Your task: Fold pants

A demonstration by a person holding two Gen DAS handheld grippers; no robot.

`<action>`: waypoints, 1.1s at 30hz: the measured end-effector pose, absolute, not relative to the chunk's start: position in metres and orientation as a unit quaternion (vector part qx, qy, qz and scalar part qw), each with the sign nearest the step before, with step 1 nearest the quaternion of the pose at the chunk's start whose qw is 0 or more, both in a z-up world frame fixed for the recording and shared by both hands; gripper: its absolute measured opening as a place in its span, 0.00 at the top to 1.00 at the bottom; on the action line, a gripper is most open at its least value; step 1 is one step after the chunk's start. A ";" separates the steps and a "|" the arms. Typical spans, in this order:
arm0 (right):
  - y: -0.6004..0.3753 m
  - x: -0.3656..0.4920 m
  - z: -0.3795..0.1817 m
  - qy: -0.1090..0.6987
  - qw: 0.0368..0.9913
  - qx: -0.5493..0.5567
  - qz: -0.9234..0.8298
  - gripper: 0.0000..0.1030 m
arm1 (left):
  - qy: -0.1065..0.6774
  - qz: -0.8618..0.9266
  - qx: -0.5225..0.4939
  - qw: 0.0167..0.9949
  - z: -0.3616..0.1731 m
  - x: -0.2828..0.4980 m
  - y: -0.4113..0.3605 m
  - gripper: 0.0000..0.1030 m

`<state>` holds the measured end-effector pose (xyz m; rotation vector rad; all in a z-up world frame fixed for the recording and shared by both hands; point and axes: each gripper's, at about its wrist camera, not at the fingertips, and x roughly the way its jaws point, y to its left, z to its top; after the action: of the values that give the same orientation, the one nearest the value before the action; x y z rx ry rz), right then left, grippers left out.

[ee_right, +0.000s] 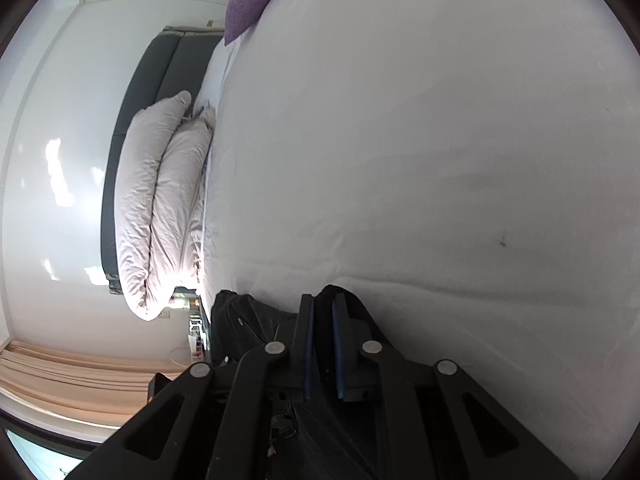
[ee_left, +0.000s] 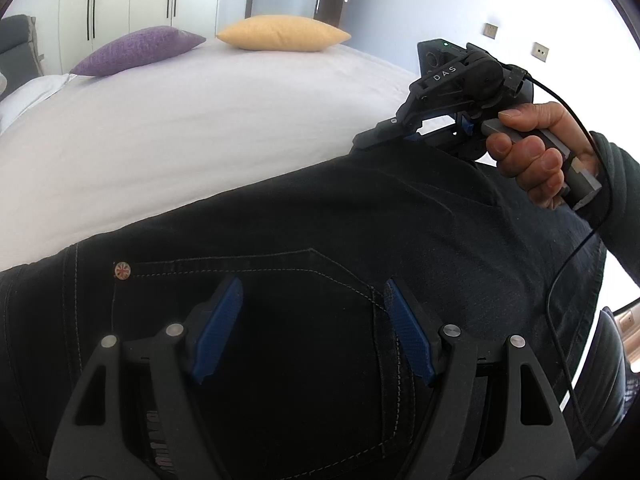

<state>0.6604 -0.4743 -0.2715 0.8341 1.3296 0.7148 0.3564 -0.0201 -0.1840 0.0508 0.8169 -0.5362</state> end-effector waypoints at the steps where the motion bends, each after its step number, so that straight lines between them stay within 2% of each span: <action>1: -0.476 0.660 -0.271 0.578 0.651 0.375 0.318 0.91 | 0.390 -0.257 0.021 0.884 -0.184 0.356 -0.019 0.30; 5: -0.487 0.661 -0.273 0.552 0.660 0.404 0.311 0.91 | 0.386 -0.256 0.005 0.886 -0.184 0.357 -0.013 0.30; 6: -0.494 0.662 -0.274 0.536 0.670 0.416 0.301 0.98 | 0.387 -0.254 0.003 0.886 -0.184 0.357 -0.012 0.30; 8: -0.505 0.664 -0.277 0.519 0.675 0.442 0.284 0.98 | 0.389 -0.252 0.003 0.886 -0.185 0.358 -0.013 0.30; 12: -0.482 0.656 -0.255 0.541 0.686 0.369 0.317 0.96 | 0.392 -0.251 0.008 0.885 -0.186 0.359 -0.016 0.29; 14: -0.468 0.648 -0.236 0.535 0.695 0.340 0.339 0.89 | 0.392 -0.250 0.008 0.885 -0.186 0.359 -0.017 0.29; 16: -0.450 0.637 -0.217 0.525 0.704 0.310 0.363 0.57 | 0.391 -0.249 0.009 0.886 -0.185 0.359 -0.019 0.29; 18: -0.423 0.624 -0.208 0.525 0.695 0.292 0.395 0.42 | 0.391 -0.249 0.009 0.886 -0.184 0.360 -0.019 0.29; 23: -0.379 0.604 -0.223 0.557 0.661 0.263 0.428 0.42 | 0.391 -0.245 0.005 0.887 -0.184 0.359 -0.019 0.29; 24: -0.376 0.603 -0.246 0.585 0.651 0.257 0.410 0.43 | 0.391 -0.245 0.003 0.887 -0.184 0.359 -0.018 0.29; 26: -0.384 0.608 -0.265 0.599 0.655 0.255 0.385 0.58 | 0.392 -0.246 -0.002 0.886 -0.185 0.358 -0.017 0.29; 27: -0.393 0.614 -0.272 0.599 0.660 0.264 0.368 0.84 | 0.394 -0.246 -0.005 0.885 -0.185 0.359 -0.016 0.29; 28: -0.409 0.620 -0.281 0.595 0.664 0.289 0.350 1.00 | 0.396 -0.247 -0.009 0.884 -0.187 0.360 -0.015 0.29; 30: -0.437 0.628 -0.287 0.578 0.677 0.327 0.318 1.00 | 0.399 -0.247 -0.012 0.883 -0.188 0.361 -0.014 0.29; 33: -0.466 0.628 -0.281 0.560 0.712 0.319 0.278 1.00 | 0.400 -0.247 -0.013 0.882 -0.187 0.362 -0.014 0.29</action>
<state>0.6277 -0.4658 -0.2809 0.7082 1.2408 0.6162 0.3620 -0.0140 -0.1873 -0.0277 0.8340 -0.5147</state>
